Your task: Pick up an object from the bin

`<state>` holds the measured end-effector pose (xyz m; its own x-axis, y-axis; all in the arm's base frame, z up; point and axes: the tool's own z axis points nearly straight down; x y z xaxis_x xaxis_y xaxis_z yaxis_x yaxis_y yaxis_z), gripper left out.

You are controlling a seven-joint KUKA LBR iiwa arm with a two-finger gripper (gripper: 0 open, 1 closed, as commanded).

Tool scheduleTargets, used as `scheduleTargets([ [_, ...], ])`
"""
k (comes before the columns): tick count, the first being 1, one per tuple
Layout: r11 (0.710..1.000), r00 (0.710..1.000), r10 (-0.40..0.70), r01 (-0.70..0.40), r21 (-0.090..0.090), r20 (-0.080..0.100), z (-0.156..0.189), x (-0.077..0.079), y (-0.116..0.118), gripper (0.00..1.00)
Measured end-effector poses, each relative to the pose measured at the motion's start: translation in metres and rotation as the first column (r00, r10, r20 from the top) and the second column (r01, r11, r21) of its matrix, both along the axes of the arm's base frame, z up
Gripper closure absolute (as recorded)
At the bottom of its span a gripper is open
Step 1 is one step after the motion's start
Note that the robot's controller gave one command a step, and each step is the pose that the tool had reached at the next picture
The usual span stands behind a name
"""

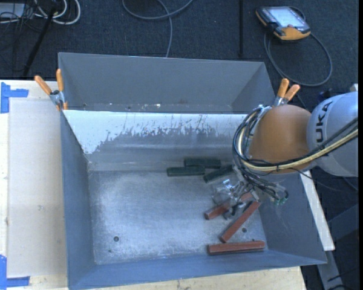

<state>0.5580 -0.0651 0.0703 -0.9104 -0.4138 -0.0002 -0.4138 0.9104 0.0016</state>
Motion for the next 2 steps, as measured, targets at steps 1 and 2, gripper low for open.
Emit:
scheduleTargets([
  [1,1.000,1.000,0.000,0.000,0.000,0.001,0.000,0.000,0.000,1.00],
  [2,1.000,1.000,0.014,-0.014,0.000,-0.007,0.049,0.001,0.005,1.00],
])
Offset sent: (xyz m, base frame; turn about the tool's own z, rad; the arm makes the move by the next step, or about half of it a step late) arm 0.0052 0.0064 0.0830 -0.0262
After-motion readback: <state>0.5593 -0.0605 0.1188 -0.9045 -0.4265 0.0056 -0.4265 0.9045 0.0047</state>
